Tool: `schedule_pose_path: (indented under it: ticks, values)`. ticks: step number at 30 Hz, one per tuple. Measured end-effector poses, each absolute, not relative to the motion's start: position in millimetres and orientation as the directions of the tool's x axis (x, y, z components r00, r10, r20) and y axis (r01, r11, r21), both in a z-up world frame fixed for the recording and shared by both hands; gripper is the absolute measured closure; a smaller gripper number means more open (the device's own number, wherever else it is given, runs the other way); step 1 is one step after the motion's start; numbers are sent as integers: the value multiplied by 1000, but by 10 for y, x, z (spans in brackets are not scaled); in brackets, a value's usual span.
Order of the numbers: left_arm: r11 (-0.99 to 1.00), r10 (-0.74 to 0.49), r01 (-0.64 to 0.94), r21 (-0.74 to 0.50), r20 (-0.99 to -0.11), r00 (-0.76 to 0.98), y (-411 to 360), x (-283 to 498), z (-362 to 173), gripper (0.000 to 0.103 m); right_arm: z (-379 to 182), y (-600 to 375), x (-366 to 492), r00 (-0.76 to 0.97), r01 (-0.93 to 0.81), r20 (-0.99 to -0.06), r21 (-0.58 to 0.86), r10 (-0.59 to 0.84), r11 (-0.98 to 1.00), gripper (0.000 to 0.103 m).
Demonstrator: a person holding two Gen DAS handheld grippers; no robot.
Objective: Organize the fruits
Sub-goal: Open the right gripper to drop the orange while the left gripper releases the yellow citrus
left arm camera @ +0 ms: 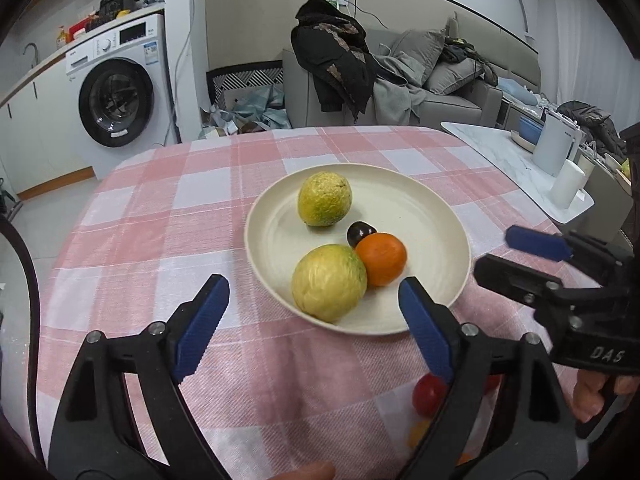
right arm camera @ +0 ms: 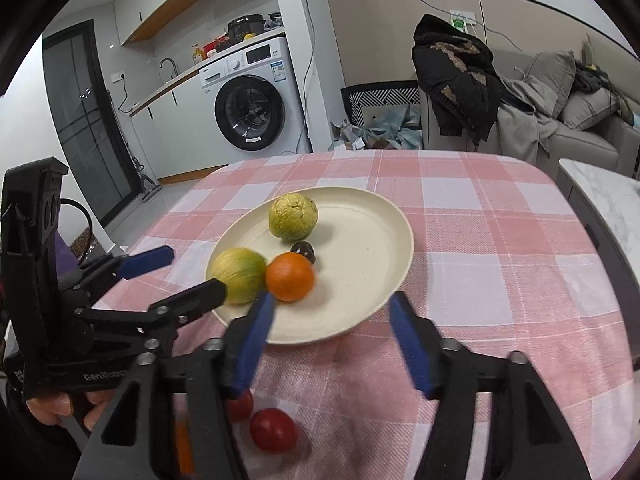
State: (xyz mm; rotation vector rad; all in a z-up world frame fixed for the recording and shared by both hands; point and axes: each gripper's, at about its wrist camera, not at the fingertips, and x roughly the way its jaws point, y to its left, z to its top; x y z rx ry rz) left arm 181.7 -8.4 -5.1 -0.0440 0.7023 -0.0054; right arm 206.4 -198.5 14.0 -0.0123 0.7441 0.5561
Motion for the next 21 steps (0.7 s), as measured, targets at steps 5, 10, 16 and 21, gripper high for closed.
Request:
schedule_pose_path:
  ticks: [5,10,16,21]
  values:
    - [999,-1,-27,-35,-625,781,6,1464,117,0,240,-2084,1903,605,-496,-642,159,471,854,0]
    - [998,7,-38,-40,-590,807,62,1109,274,1,309,-2130,1765,596,-519,-650,136,472,844,0]
    - [998,6,-37,-42,-570,822,67,753,363,1,348,-2110,1537,585,-556,-663,93,468,826,0]
    - [999,15,-41,-32,-587,809,71,599,307,1,277,-2060,1449,571,-570,-679,77,462,818,0]
